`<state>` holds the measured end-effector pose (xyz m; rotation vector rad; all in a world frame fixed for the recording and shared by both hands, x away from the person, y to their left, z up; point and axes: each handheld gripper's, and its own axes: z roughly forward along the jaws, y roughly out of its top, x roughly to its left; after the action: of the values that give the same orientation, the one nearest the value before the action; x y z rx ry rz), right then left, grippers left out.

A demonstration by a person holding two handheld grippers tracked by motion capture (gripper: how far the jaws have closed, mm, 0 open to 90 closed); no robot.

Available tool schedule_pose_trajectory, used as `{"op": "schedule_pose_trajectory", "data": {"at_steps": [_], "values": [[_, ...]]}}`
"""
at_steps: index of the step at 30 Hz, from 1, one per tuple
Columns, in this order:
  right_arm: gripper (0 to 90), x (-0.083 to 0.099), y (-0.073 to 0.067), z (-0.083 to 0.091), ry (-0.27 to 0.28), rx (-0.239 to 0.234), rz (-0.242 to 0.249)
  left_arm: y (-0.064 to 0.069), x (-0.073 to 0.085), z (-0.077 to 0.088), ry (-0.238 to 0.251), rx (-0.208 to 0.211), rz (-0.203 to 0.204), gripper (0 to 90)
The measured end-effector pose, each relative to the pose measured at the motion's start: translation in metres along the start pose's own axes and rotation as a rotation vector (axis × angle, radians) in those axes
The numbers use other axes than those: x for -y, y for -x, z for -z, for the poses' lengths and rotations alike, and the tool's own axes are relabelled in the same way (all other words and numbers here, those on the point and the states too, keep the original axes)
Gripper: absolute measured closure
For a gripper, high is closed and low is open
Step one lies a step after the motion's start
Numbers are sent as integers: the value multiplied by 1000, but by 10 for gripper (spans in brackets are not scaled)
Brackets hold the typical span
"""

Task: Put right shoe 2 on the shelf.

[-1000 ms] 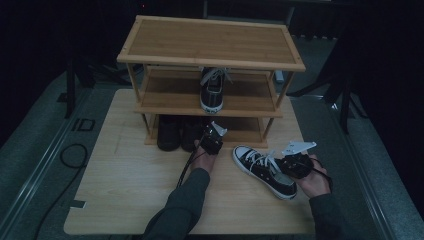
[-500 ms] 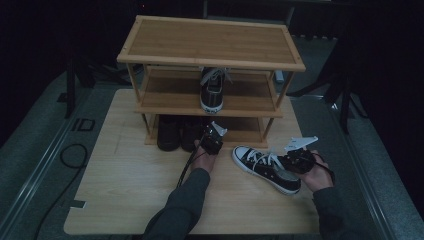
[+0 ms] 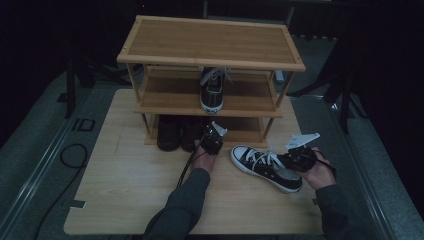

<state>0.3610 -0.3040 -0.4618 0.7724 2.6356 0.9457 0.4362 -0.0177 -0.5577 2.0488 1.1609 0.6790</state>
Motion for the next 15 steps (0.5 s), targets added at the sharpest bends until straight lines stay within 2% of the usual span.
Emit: {"op": "schedule_pose_trajectory", "data": {"at_steps": [9, 15], "values": [[884, -9, 2, 9, 0, -9, 20, 0, 0, 0, 4, -1, 8, 897], [884, -17, 4, 16, -23, 7, 46, 0, 0, 0, -1, -1, 1, 897]]}}
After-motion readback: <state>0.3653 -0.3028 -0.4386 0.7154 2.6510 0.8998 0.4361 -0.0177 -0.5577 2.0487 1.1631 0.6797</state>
